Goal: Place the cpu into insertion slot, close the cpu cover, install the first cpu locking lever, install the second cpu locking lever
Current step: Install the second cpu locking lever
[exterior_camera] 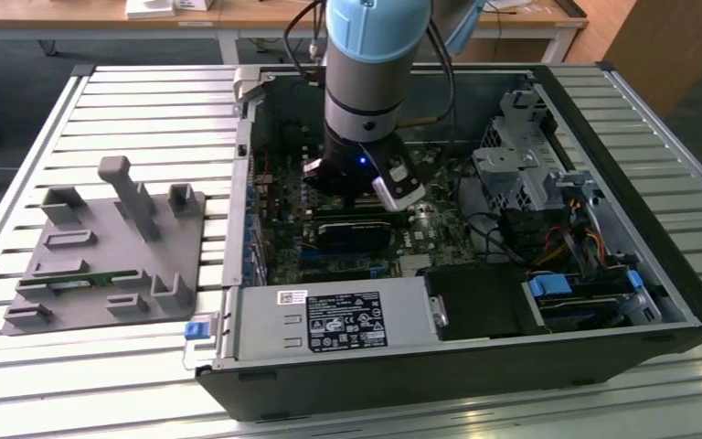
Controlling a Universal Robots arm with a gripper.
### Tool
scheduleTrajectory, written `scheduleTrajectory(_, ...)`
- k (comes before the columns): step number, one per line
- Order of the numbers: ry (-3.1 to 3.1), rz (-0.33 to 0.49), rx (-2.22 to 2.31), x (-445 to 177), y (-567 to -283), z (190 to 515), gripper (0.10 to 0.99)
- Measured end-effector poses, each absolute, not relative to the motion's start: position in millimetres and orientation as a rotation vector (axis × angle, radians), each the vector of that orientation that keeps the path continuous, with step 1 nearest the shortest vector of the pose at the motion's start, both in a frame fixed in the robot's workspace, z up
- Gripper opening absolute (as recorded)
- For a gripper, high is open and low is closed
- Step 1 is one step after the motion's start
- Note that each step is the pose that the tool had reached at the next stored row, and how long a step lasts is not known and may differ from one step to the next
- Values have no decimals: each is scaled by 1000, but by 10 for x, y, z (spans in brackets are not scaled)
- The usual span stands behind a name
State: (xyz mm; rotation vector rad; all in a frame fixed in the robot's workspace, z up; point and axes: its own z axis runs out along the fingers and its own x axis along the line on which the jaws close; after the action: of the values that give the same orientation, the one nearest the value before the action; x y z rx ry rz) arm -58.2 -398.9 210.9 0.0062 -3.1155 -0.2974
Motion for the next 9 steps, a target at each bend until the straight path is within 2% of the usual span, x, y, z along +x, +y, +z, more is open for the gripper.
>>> scheduleTrajectory(9, -3112, -336, 7, -660, -4014, 2085, 106)
